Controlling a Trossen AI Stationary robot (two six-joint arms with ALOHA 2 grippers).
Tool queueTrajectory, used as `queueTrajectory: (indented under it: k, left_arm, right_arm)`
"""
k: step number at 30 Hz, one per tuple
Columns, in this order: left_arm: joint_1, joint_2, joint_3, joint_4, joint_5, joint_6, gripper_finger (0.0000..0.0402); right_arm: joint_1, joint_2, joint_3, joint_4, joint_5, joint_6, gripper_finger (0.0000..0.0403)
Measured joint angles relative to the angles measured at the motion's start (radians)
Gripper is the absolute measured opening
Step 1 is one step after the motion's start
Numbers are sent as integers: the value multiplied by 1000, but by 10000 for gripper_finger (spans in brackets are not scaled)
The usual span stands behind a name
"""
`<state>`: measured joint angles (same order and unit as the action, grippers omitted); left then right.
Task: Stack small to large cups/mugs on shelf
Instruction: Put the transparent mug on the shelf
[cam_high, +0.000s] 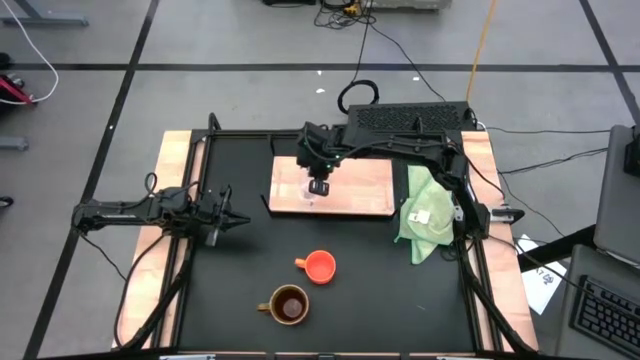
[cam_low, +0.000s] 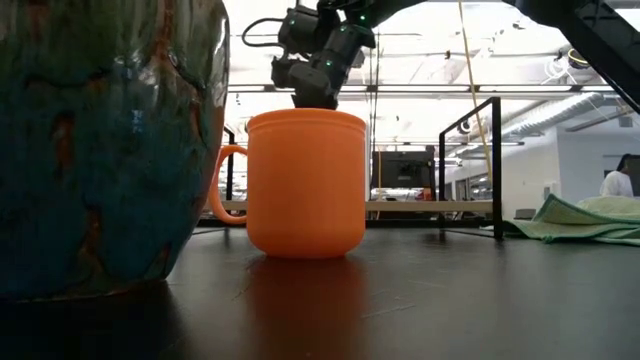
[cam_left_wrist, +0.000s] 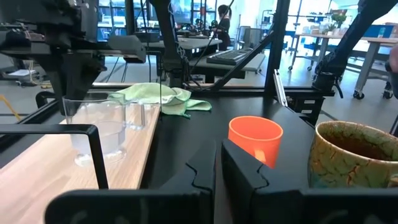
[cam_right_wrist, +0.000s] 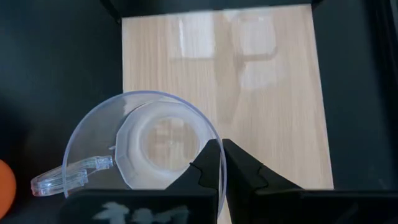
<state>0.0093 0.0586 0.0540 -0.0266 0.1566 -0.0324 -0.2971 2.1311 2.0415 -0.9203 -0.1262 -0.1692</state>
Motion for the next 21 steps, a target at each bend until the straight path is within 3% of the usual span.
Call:
queueTrajectory:
  k: [21]
  left_arm:
    - [0, 0, 0, -3, 0, 11, 26]
  right_arm:
    - [-16, 0, -27, -25, 0, 0, 0]
